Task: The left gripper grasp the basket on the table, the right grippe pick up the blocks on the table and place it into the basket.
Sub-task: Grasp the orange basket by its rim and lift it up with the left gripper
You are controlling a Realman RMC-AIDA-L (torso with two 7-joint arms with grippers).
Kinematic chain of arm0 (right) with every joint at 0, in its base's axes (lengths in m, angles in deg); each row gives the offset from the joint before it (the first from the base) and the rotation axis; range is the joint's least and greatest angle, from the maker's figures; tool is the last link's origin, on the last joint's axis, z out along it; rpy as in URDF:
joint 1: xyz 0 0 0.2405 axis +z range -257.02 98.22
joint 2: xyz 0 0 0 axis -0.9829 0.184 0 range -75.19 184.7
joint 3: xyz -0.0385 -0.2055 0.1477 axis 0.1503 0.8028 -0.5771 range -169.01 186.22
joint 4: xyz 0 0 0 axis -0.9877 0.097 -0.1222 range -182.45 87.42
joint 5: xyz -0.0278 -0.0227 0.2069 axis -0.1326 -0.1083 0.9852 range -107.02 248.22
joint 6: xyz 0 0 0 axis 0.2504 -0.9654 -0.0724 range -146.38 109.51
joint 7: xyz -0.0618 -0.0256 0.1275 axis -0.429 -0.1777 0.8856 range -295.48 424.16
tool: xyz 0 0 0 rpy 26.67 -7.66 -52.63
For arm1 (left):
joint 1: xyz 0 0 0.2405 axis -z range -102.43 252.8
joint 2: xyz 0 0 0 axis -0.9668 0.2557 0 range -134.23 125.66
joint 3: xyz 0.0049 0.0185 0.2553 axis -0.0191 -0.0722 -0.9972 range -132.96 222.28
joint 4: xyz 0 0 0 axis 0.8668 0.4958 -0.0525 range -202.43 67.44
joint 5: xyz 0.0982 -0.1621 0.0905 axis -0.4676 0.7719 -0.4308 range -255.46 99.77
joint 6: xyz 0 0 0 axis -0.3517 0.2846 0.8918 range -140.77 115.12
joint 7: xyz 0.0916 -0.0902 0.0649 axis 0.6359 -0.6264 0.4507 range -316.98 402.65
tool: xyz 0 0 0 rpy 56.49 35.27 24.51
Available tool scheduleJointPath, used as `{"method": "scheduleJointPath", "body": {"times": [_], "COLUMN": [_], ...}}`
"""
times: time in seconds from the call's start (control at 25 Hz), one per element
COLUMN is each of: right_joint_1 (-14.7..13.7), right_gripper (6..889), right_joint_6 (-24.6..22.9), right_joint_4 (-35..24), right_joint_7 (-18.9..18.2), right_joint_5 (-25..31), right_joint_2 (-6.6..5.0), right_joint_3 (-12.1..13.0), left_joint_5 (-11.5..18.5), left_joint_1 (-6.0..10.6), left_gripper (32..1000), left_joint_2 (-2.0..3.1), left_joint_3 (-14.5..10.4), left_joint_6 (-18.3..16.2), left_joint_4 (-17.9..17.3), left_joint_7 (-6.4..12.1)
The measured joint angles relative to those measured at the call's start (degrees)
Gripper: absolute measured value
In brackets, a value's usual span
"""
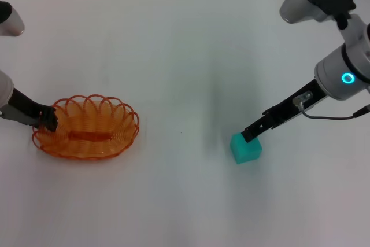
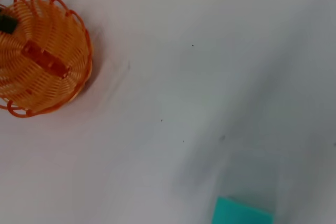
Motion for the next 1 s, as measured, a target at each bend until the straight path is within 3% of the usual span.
{"method": "scheduleJointPath", "body": {"times": [0.68, 0.84, 1.0], "right_joint_1": [0.1, 0.1, 0.2], "right_gripper": [868, 867, 867], "right_joint_6": [0.1, 0.1, 0.7], "right_joint_4": [0.2, 0.2, 0.8], "right_joint_7": [-0.1, -0.1, -0.1], "right_joint_5": [0.0, 0.0, 0.0], "right_joint_2": [0.00, 0.00, 0.00], "right_joint_3": [-0.6, -0.6, -0.6], "left_joint_5": [0.2, 0.9, 4.1], "left_joint_1": [-0.23, -0.88, -2.26], "left_gripper": [173, 169, 167], "left_joint_2": [-0.05, -0.67, -0.77], "left_joint_3": [0.0, 0.3, 0.4], "left_joint_6": [-1.5, -3.3, -7.4], "left_joint_4": [-2.1, -4.9, -10.2], "left_joint_7": [0.11, 0.58, 0.79]}}
